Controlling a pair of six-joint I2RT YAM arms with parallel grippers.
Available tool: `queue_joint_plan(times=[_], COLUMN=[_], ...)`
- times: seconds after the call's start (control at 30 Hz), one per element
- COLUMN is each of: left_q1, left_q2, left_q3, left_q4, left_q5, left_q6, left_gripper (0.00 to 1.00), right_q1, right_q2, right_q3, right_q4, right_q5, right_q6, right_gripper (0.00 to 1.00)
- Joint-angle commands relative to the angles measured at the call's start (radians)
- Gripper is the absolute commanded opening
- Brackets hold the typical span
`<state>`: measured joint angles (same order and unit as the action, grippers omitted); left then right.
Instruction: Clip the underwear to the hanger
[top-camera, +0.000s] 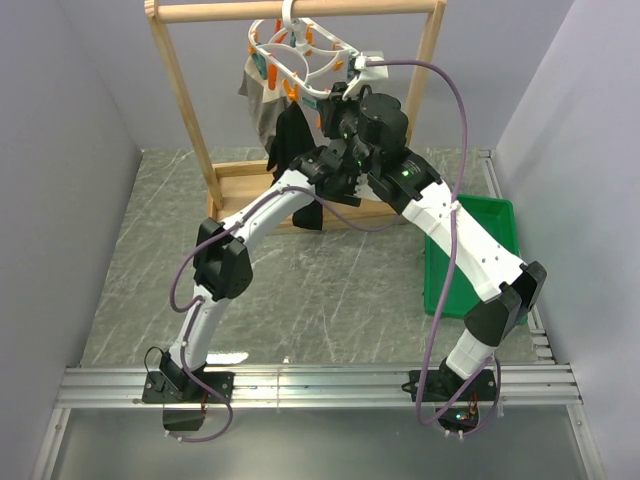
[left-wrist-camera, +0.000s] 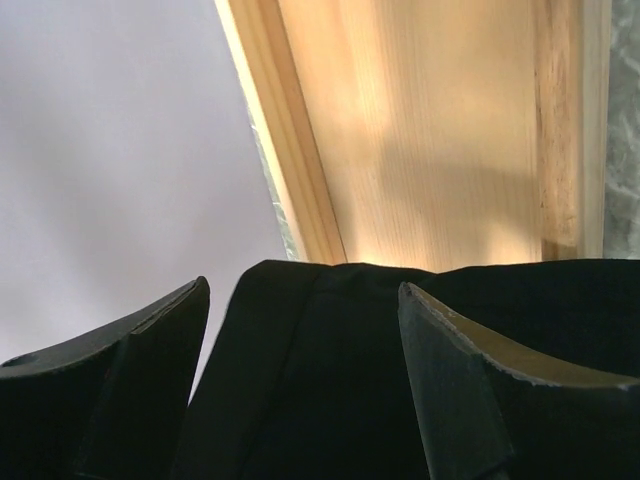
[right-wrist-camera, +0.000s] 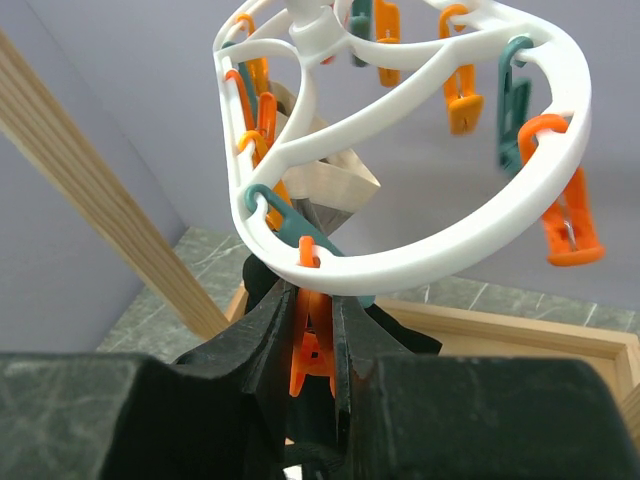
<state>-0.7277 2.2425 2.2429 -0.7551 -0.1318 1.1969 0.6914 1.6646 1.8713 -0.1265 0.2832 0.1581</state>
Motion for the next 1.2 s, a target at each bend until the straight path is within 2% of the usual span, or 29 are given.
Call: queue_joint_plan(times=[0.0,0.13,0.37,0.6,0.7,0.73,0.8,0.83,0.9,0.93,1.0,1.13,1.17], left_q1=[0.005,0.028,0.057,0.079,0.082,0.082,0.08,0.079,0.077,0.076,0.071,0.071,0.071], left_q2=[0.025,0.055,0.046,0.039,0.034,0.029,0.022,0.01,-0.007,-0.018,-0.058,-0.189,-0.22], left_q3=[0.053,0.099,0.073,0.05,0.05,0.049,0.047,0.044,0.021,0.009,-0.034,-0.166,-0.249], left_q4=[0.011,0.014,0.017,0.016,0.004,-0.001,-0.013,-0.013,-0.015,-0.009,0.002,0.106,0.135], left_q5=[-0.043,-0.071,-0.083,-0.1,-0.101,-0.1,-0.091,-0.08,-0.062,-0.051,-0.016,0.061,0.075], left_q6=[0.029,0.038,0.049,0.046,0.052,0.053,0.058,0.059,0.059,0.056,0.047,0.049,0.055], left_gripper=[0.82,0.83,0.85,0.81,0.65,0.53,0.42,0.32,0.22,0.13,0.02,0.0,0.0], right_q1=[0.016,0.014,0.017,0.017,0.019,0.016,0.016,0.016,0.017,0.016,0.016,0.016,0.016], right_q2=[-0.028,-0.037,-0.039,-0.039,-0.035,-0.034,-0.032,-0.032,-0.031,-0.029,-0.026,-0.022,-0.02], right_q3=[0.023,0.009,-0.003,-0.003,-0.004,-0.004,-0.001,-0.001,0.0,0.0,0.006,0.015,0.015], right_q4=[-0.01,-0.007,-0.002,0.002,0.002,0.004,0.004,0.005,0.007,0.008,0.005,0.005,0.005], right_q5=[0.031,0.033,0.033,0.033,0.031,0.033,0.036,0.034,0.036,0.036,0.036,0.033,0.033], right_q6=[-0.009,-0.017,-0.017,-0.019,-0.017,-0.017,-0.017,-0.017,-0.017,-0.019,-0.015,-0.008,-0.003], right_gripper=[0.0,0.0,0.0,0.0,0.0,0.0,0.0,0.0,0.0,0.0,0.0,0.0,0.0])
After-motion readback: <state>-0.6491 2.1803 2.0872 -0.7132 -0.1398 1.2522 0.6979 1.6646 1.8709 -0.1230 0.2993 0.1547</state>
